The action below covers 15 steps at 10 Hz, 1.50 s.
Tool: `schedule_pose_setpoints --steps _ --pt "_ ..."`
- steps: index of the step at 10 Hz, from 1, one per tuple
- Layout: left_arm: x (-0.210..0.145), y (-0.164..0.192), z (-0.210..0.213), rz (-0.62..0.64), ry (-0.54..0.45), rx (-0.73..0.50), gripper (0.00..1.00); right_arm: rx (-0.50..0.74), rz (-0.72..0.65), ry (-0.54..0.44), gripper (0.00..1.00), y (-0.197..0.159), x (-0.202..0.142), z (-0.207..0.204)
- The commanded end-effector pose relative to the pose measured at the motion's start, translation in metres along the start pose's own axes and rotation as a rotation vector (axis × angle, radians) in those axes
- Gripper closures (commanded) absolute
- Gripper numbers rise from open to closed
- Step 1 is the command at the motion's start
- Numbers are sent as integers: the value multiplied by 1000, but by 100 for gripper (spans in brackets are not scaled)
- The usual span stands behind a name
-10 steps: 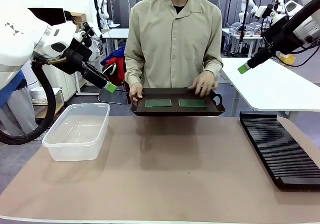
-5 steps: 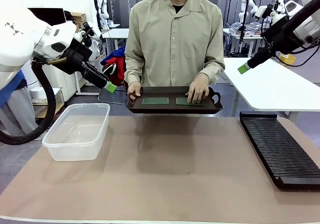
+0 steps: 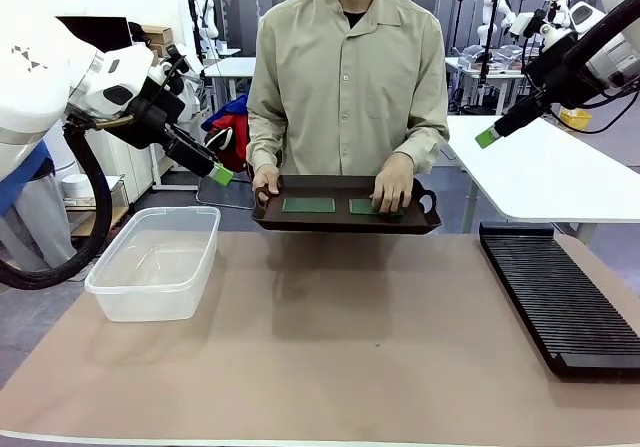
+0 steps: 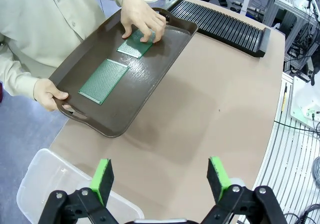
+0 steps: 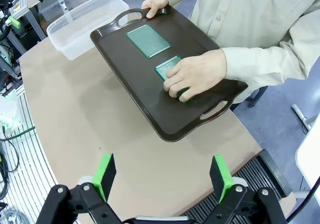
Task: Sort PCBs into racks and boxes based on the side picked up.
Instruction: Pick up the Blank PCB handed by the Human.
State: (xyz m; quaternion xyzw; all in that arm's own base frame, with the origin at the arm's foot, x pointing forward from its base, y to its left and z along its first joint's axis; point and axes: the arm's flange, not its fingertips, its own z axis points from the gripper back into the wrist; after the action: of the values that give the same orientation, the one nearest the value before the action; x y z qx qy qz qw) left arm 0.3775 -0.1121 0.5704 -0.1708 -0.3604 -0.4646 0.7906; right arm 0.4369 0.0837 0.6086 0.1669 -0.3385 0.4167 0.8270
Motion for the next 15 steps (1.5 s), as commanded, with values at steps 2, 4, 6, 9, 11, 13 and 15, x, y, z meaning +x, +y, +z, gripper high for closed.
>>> schedule_pose_setpoints --steps 2,4,6,9,11,13,15 --pt "-1 0 0 -5 3 -5 0 12 -3 2 0 -1 0 2" --pt "-1 0 0 -5 3 -5 0 12 -3 2 0 -1 0 2" --pt "-1 0 0 -5 3 -5 0 12 -3 2 0 -1 0 2" --pt "-1 0 0 -5 3 -5 0 12 -3 2 0 -1 0 2" --pt "-1 0 0 -5 3 -5 0 12 -3 2 0 -1 0 2" --pt "-1 0 0 -5 3 -5 0 12 -3 2 0 -1 0 2" --pt "-1 0 0 -5 3 -5 0 12 -3 2 0 -1 0 2"
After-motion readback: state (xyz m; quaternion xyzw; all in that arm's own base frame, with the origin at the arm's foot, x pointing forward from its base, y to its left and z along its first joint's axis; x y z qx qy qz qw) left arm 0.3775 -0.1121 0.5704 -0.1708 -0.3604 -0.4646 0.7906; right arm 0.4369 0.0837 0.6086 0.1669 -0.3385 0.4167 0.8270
